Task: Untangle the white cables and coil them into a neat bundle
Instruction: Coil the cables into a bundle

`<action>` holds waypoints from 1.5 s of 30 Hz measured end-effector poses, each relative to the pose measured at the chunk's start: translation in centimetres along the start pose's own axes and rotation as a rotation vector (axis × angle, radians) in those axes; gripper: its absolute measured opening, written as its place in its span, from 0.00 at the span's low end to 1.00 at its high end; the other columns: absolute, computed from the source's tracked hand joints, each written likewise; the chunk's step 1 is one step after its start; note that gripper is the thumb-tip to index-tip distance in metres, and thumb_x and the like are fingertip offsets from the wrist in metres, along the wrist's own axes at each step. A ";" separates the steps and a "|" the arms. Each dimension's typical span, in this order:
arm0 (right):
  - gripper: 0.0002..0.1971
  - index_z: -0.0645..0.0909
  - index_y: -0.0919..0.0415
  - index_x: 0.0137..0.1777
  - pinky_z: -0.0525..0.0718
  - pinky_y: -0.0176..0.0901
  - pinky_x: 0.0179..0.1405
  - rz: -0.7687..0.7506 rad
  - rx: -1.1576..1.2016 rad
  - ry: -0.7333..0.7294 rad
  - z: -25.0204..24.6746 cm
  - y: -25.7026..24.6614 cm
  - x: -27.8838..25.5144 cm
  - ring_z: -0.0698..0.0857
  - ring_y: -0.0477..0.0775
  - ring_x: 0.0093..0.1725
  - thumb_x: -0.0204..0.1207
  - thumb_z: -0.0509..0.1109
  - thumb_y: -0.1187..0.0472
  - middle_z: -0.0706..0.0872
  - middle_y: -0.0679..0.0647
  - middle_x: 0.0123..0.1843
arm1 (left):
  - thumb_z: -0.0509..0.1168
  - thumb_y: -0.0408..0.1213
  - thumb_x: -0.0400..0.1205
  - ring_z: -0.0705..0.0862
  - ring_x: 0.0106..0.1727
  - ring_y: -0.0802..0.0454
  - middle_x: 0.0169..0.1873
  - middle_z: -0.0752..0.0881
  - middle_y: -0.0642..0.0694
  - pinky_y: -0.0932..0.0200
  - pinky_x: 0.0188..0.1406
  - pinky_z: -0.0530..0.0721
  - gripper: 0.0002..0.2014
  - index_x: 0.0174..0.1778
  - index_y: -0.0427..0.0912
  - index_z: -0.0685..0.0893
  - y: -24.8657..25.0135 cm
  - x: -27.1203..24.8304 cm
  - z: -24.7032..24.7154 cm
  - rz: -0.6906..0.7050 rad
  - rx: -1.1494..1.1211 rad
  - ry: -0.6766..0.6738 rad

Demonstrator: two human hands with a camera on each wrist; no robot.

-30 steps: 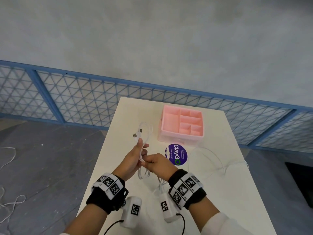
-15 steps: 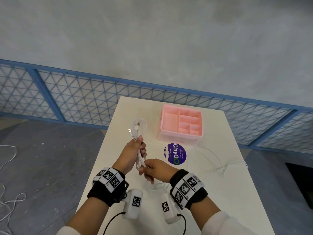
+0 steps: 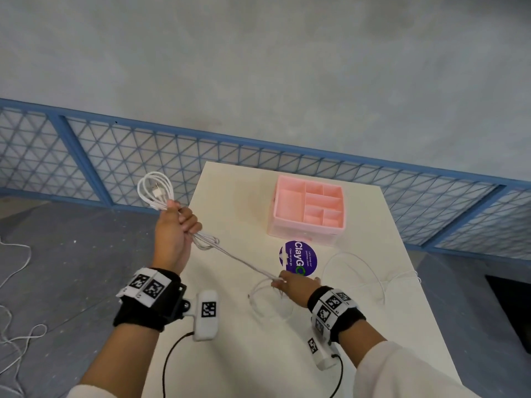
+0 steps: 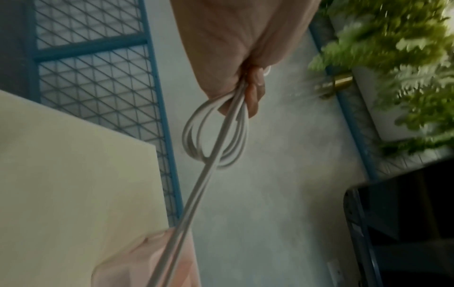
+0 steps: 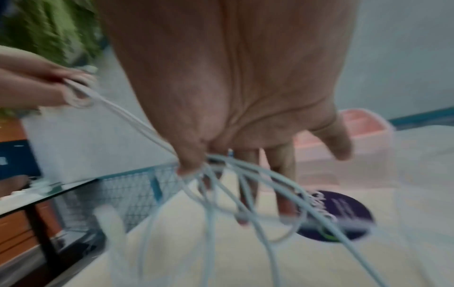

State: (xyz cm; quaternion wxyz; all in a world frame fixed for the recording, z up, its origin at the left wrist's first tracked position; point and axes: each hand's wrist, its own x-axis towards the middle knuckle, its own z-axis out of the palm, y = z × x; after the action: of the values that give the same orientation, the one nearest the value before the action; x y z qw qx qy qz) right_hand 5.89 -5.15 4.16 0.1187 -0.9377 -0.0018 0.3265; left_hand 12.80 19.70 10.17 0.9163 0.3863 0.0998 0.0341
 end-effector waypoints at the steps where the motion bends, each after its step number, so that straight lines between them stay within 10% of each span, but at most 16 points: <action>1: 0.17 0.74 0.49 0.51 0.59 0.69 0.69 0.030 0.025 0.051 -0.3 0.7 0.1 0.78 0.57 0.63 0.80 0.52 0.39 0.83 0.54 0.60 | 0.47 0.44 0.87 0.63 0.17 0.62 0.17 0.68 0.58 0.69 0.18 0.65 0.15 0.36 0.47 0.69 0.3 0.2 -0.3 0.010 -0.008 0.012; 6: 0.17 0.81 0.51 0.64 0.70 0.50 0.69 -0.011 0.156 0.142 -3.1 3.9 1.0 0.77 0.57 0.67 0.76 0.69 0.57 0.81 0.52 0.64 | 0.48 0.44 0.88 0.63 0.17 0.63 0.16 0.68 0.58 0.70 0.17 0.65 0.15 0.35 0.47 0.68 -0.6 0.3 -1.9 0.007 0.001 0.101; 9: 0.24 0.81 0.60 0.63 0.77 0.30 0.46 -0.062 0.598 0.216 -4.5 6.4 0.0 0.81 0.50 0.49 0.66 0.78 0.70 0.81 0.55 0.54 | 0.48 0.43 0.88 0.63 0.16 0.63 0.16 0.68 0.58 0.70 0.17 0.64 0.15 0.35 0.47 0.67 0.4 1.0 -4.1 0.020 0.000 0.184; 12: 0.15 0.84 0.61 0.52 0.74 0.26 0.20 -0.017 0.922 0.499 -5.0 8.7 -0.5 0.76 0.44 0.26 0.67 0.75 0.74 0.80 0.59 0.45 | 0.48 0.44 0.87 0.63 0.16 0.62 0.16 0.68 0.58 0.70 0.17 0.65 0.14 0.35 0.47 0.67 1.6 1.9 -6.5 0.048 -0.013 0.234; 17: 0.13 0.81 0.62 0.51 0.70 0.32 0.11 0.202 1.222 0.824 -5.7 10.2 0.4 0.69 0.43 0.12 0.75 0.58 0.74 0.83 0.60 0.43 | 0.48 0.44 0.87 0.63 0.16 0.62 0.15 0.67 0.58 0.70 0.16 0.66 0.15 0.35 0.47 0.67 1.2 2.0 -7.6 0.040 -0.012 0.292; 20: 0.18 0.76 0.64 0.64 0.80 0.38 0.18 0.181 1.246 0.538 -6.1 9.7 0.1 0.80 0.50 0.25 0.75 0.67 0.71 0.82 0.59 0.47 | 0.48 0.43 0.87 0.64 0.16 0.62 0.17 0.67 0.57 0.70 0.16 0.67 0.14 0.34 0.47 0.66 1.2 1.3 -6.7 0.038 -0.045 0.310; 22: 0.34 0.69 0.60 0.72 0.87 0.50 0.44 0.117 0.884 0.352 -5.7 8.7 0.0 0.82 0.60 0.53 0.67 0.77 0.67 0.76 0.61 0.63 | 0.48 0.41 0.88 0.66 0.17 0.60 0.18 0.67 0.55 0.69 0.18 0.71 0.14 0.35 0.47 0.66 1.5 0.9 -4.8 0.012 -0.105 0.293; 24: 0.47 0.60 0.56 0.78 0.71 0.57 0.71 0.082 0.463 0.355 -4.8 7.0 -0.4 0.67 0.63 0.74 0.60 0.83 0.54 0.66 0.60 0.76 | 0.47 0.40 0.88 0.70 0.19 0.58 0.18 0.71 0.54 0.67 0.24 0.76 0.13 0.37 0.46 0.67 1.9 0.2 -1.8 0.004 -0.124 0.234; 27: 0.55 0.59 0.53 0.78 0.62 0.56 0.77 -0.107 0.454 0.512 -3.9 2.9 -1.5 0.61 0.58 0.78 0.52 0.82 0.40 0.63 0.54 0.79 | 0.46 0.41 0.88 0.76 0.26 0.56 0.23 0.76 0.51 0.63 0.36 0.81 0.14 0.38 0.44 0.69 2.3 -1.0 2.9 0.011 -0.130 0.063; 31: 0.71 0.43 0.51 0.81 0.59 0.51 0.80 -0.230 0.534 0.261 -2.2 -0.5 -0.3 0.56 0.47 0.78 0.42 0.84 0.38 0.56 0.45 0.79 | 0.47 0.44 0.87 0.82 0.33 0.54 0.28 0.82 0.49 0.58 0.45 0.84 0.16 0.37 0.43 0.72 3.9 -2.1 6.8 0.006 -0.220 -0.205; 35: 0.35 0.67 0.55 0.74 0.77 0.46 0.63 -0.158 0.499 0.301 -0.6 0.6 1.6 0.79 0.50 0.56 0.68 0.76 0.63 0.79 0.53 0.61 | 0.47 0.44 0.87 0.82 0.33 0.54 0.27 0.82 0.50 0.59 0.44 0.84 0.15 0.38 0.45 0.72 6.2 -1.5 7.5 0.096 -0.098 -0.227; 39: 0.06 0.87 0.53 0.47 0.73 0.34 0.43 -0.175 0.521 0.361 -2.1 4.0 0.8 0.81 0.51 0.46 0.76 0.69 0.64 0.85 0.50 0.44 | 0.47 0.44 0.87 0.76 0.29 0.60 0.25 0.81 0.57 0.64 0.35 0.76 0.12 0.42 0.49 0.72 7.7 0.2 3.6 0.281 0.280 -0.001; 42: 0.17 0.80 0.49 0.27 0.70 0.26 0.34 -0.059 0.696 0.401 -3.6 6.3 -0.1 0.77 0.52 0.36 0.79 0.66 0.58 0.81 0.48 0.31 | 0.48 0.43 0.87 0.73 0.27 0.63 0.29 0.77 0.55 0.65 0.31 0.71 0.12 0.57 0.46 0.74 7.6 1.7 -0.2 0.333 0.414 0.169; 45: 0.16 0.83 0.54 0.28 0.75 0.41 0.45 0.173 0.603 0.409 -4.2 9.1 1.4 0.81 0.58 0.42 0.78 0.66 0.56 0.85 0.54 0.35 | 0.48 0.41 0.87 0.70 0.23 0.63 0.31 0.76 0.52 0.67 0.26 0.68 0.09 0.48 0.53 0.73 6.5 2.2 -2.4 0.354 0.487 0.273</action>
State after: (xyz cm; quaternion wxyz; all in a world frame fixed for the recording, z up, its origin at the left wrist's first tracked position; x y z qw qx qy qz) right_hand 8.88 -14.84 4.50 0.3593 -0.9032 0.1975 0.1270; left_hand 14.57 26.24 12.86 0.7551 0.5973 0.1581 0.2193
